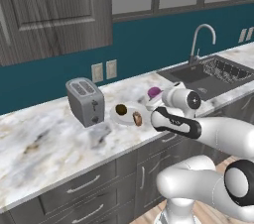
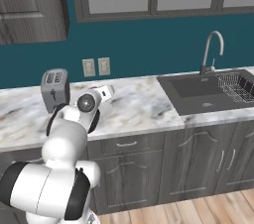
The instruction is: Pick the avocado and bread from the counter and place them on the plate. Then pick the jam from the cabinet and place it next to the plate. Lastly close the cabinet door.
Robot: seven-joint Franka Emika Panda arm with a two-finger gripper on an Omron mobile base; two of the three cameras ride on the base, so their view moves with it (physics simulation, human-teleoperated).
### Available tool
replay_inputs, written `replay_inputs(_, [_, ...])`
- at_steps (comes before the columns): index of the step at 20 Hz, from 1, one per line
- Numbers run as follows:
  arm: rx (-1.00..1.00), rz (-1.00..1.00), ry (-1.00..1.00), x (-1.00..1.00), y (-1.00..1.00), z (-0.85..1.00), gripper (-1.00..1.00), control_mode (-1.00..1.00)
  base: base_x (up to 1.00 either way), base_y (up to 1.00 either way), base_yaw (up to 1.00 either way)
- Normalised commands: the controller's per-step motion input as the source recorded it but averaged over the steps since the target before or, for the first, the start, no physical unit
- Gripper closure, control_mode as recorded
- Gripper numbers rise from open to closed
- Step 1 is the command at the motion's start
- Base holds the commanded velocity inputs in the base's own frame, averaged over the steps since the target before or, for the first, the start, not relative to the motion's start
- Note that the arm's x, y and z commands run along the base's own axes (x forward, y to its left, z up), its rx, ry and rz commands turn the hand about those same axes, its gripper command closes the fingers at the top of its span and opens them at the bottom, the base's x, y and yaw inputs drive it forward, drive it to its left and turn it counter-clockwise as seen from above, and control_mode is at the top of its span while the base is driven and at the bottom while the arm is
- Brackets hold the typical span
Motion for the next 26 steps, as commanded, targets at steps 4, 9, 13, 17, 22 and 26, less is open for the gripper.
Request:
replay_inputs(4, [0.0, 0.0, 0.09, 0.02, -0.17, 0.0, 1.0, -1.0, 0.0, 0.0, 0.0])
replay_inputs(9, [0.0, 0.0, 0.22, 0.13, -0.21, 0.11, 1.0, -1.0, 0.0, 0.0, 0.0])
replay_inputs(13, [-0.01, 0.0, 0.24, 0.28, -0.17, 0.01, 1.0, -1.0, 0.0, 0.0, 0.0])
replay_inputs(17, [-0.08, 0.01, 0.19, 0.3, -0.12, -0.07, 1.0, -1.0, 0.0, 0.0, 0.0])
replay_inputs(22, [-0.06, 0.11, 0.04, 0.07, -0.22, -0.3, 1.0, -1.0, 0.0, 0.0, 0.0])
replay_inputs(26, [-0.01, 0.23, -0.02, -0.17, -0.37, -0.42, 1.0, -1.0, 0.0, 0.0, 0.0])
